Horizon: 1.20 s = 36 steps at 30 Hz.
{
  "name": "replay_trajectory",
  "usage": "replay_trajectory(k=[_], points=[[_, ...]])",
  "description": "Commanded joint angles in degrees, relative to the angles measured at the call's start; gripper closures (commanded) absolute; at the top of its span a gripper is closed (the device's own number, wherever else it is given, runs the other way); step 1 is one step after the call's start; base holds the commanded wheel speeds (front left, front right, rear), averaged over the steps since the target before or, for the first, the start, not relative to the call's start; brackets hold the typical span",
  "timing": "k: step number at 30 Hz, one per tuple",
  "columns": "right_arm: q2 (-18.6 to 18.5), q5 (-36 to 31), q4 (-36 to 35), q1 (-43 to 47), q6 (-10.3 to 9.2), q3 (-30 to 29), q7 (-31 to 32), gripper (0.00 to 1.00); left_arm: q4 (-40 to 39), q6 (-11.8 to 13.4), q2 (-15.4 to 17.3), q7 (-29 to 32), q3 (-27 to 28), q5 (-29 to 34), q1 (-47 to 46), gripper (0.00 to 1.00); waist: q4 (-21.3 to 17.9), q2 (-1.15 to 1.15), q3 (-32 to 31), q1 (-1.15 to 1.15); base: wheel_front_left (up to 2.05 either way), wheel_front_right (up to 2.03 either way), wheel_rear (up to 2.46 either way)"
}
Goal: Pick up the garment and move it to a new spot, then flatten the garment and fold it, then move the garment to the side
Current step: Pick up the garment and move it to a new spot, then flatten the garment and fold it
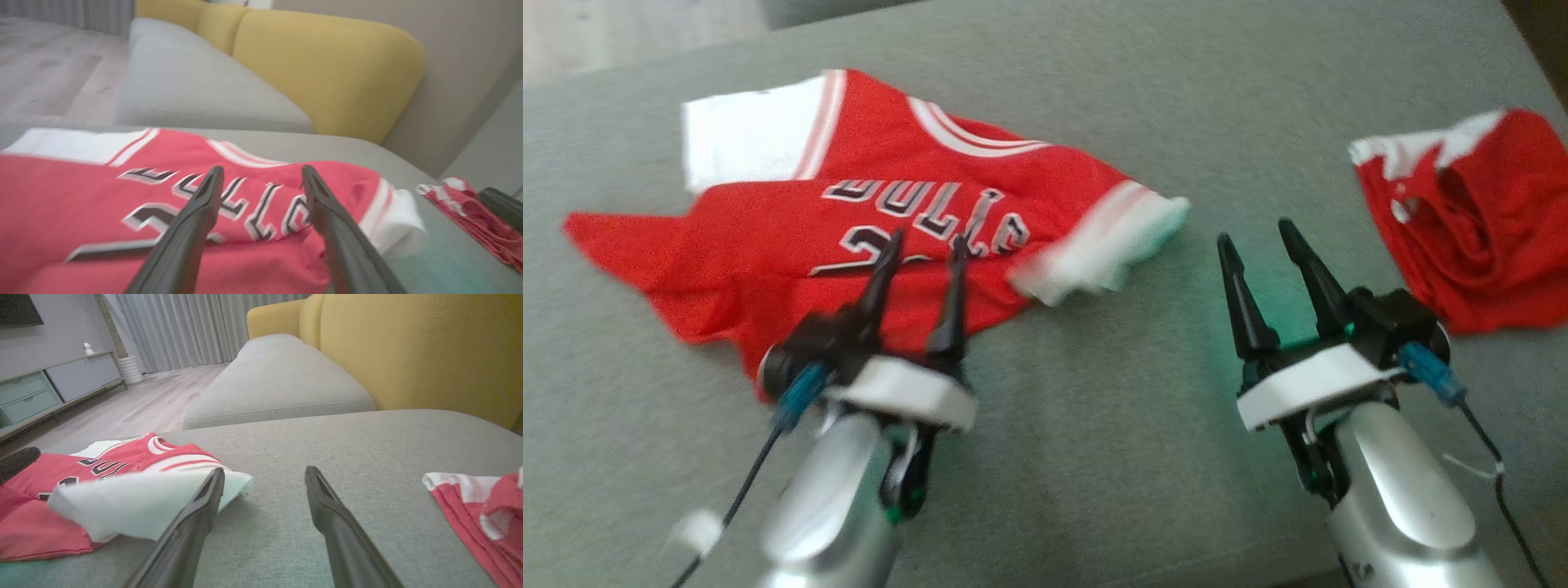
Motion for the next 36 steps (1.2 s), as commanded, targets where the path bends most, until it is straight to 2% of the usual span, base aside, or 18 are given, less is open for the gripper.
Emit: replay_trajectory(k=[1,8,15,24,36], points=[[0.5,-0.6,-1.0,0.5,-0.04,0.6,-0.2,0.0,-2.4,0.2,0.4,-0.3,3.3,1.0,0.7,0.0,2.7,0.0,-2.0,0.0,0.0,0.0,0.0],[0.5,-2.0,0.5,2.9,-0.04,-1.5,-0.2,0.0,-6.2,0.2,0.4,-0.3,15.0,6.2,10.8,0.0,6.7,0.0,-6.0,0.0,0.0,0.0,0.0],[0.5,-2.1,1.8,6.2,-0.04,-2.5,-0.2,0.0,-10.6,1.0,0.4,-0.3,21.9,8.5,19.7,0.0,8.0,0.0,-10.2,0.0,0.0,0.0,0.0],[0.5,-2.2,2.3,8.0,-0.04,-2.9,-0.2,0.0,-12.3,0.9,0.4,-0.3,23.4,8.0,24.7,0.0,7.9,0.0,-11.8,0.0,0.0,0.0,0.0],[0.5,-2.8,0.6,5.5,-0.04,-2.6,-0.2,0.0,-7.7,-2.0,0.4,-0.3,20.4,4.4,18.9,0.0,5.7,0.0,-6.2,0.0,0.0,0.0,0.0]])
